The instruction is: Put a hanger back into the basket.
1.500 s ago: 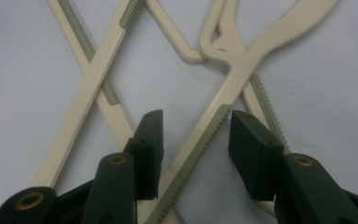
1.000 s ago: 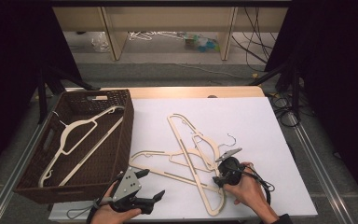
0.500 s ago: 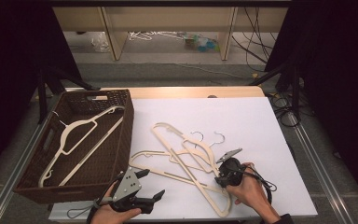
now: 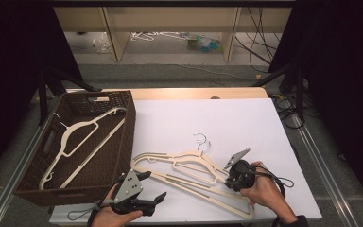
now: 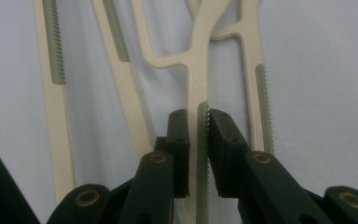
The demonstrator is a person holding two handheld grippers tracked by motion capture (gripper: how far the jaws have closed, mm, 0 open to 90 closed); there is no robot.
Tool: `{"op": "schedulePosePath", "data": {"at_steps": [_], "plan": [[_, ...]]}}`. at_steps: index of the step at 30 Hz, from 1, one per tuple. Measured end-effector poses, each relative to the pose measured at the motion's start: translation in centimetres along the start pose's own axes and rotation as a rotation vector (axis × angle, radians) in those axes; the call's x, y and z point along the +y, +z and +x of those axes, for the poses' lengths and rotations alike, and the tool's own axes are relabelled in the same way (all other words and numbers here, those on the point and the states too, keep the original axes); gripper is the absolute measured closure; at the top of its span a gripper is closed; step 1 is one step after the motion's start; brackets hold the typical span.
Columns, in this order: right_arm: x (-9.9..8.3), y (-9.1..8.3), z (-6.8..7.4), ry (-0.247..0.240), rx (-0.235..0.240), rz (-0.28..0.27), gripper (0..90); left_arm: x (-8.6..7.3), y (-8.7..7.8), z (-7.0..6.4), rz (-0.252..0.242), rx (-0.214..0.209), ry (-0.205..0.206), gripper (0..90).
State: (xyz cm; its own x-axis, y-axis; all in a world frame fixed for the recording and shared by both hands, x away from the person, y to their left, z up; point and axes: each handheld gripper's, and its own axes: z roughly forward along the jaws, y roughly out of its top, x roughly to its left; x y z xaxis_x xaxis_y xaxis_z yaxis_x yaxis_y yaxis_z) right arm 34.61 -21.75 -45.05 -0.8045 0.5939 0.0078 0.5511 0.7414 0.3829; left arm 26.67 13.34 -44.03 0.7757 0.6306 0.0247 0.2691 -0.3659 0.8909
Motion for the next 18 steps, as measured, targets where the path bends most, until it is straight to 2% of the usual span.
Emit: {"op": "schedulePosePath", "data": {"at_steps": [2,3,8,11,14,17,18], "plan": [[-0.1,0.0,-0.1,-0.020,0.007,0.004,79.2,-0.1,0.0,0.1,0.010,-0.002,0.013,20.8],[-0.2,0.0,-0.1,-0.034,0.003,0.008,79.2,-0.1,0.2,0.0,0.005,-0.008,-0.010,20.8],[-0.3,-0.6,0.0,-0.058,-0.015,0.004,79.2,0.6,1.5,0.7,0.032,-0.004,0.004,21.0],[-0.4,-1.5,0.2,-0.081,-0.041,-0.001,79.2,1.3,3.2,1.3,0.043,-0.015,-0.003,24.1],[-0.4,-2.4,0.6,-0.107,-0.052,-0.005,79.3,2.2,5.3,1.8,0.091,-0.004,0.026,24.7],[-0.3,-2.7,1.2,-0.132,-0.059,-0.009,79.3,3.0,7.8,2.2,0.139,-0.023,0.038,26.1],[-0.3,-2.6,1.3,-0.133,-0.058,-0.012,79.3,3.2,8.5,2.3,0.154,-0.017,0.043,26.5]]}}
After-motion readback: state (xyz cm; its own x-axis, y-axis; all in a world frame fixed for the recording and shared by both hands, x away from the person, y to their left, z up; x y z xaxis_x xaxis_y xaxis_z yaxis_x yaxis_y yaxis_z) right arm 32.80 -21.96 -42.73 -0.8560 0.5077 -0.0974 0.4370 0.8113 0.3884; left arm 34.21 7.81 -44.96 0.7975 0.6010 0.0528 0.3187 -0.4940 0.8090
